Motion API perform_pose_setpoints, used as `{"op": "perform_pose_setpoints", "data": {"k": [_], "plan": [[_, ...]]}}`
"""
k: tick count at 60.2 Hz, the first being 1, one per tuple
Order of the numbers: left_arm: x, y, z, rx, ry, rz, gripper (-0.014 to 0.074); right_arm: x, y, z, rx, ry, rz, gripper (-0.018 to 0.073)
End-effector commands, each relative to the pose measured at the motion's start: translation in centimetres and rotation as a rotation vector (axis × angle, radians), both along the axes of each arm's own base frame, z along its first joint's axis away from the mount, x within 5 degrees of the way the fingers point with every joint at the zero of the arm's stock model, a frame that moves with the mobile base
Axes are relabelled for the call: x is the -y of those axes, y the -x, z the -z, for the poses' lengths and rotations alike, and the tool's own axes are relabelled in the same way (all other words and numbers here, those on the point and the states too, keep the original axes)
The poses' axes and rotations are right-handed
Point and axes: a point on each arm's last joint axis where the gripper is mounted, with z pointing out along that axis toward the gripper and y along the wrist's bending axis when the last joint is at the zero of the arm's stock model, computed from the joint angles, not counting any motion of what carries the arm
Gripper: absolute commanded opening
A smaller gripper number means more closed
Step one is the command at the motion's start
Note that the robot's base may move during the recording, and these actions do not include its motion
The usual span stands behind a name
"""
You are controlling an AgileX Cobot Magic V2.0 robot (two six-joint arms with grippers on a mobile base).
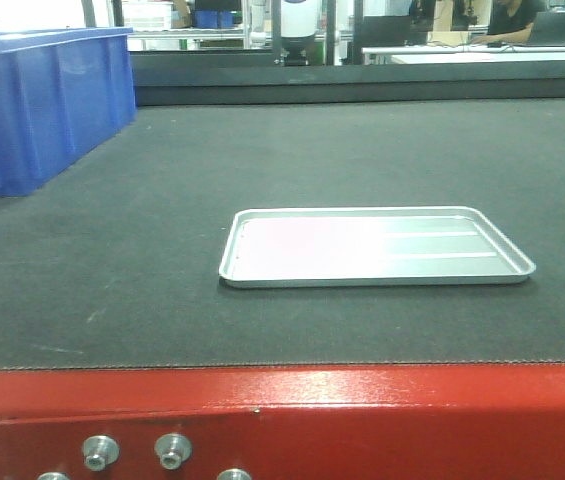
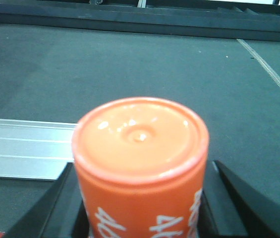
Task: Grab orange capacitor from left shelf to right conveyor
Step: 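Drive the base up to the red conveyor table with the silver tray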
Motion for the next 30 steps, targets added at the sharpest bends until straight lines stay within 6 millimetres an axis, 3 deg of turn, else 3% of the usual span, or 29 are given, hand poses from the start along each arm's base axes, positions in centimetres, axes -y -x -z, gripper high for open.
{"op": "perform_pose_setpoints", "data": {"k": [1,30], "plan": [[-0.08,0.15,-1.02,0.105,0.014,-0.007,-0.0127,0.0,-0.01,-1.67,0.106,0.02,0.0,0.0055],[-0.08,0.15,-1.02,0.105,0.014,-0.007,-0.0127,0.0,-0.01,-1.67,0.106,0.02,0.0,0.0055]]}}
